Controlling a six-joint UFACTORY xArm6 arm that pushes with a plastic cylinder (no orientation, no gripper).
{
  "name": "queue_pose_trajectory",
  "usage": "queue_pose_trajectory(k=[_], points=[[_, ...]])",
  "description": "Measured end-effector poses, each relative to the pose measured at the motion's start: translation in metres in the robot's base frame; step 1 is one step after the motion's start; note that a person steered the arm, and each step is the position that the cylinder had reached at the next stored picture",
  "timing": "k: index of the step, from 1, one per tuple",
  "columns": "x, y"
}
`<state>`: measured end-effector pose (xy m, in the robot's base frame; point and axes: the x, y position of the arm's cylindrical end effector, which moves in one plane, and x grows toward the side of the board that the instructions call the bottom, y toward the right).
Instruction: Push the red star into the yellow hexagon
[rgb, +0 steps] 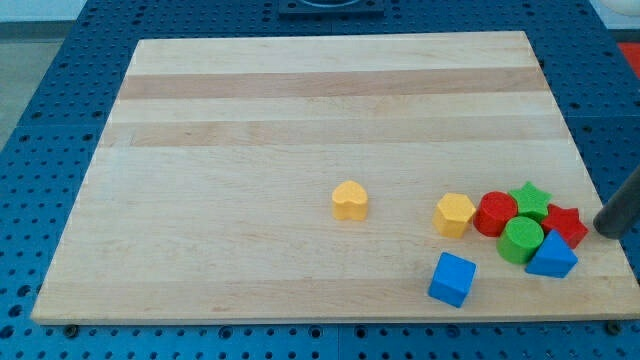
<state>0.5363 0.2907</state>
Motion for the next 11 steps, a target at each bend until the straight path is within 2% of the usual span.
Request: queue_pose_trajectory(k=[2,5,11], points=[[0.013,-0.021],[0.007,-0.041],[0.001,-0.16]])
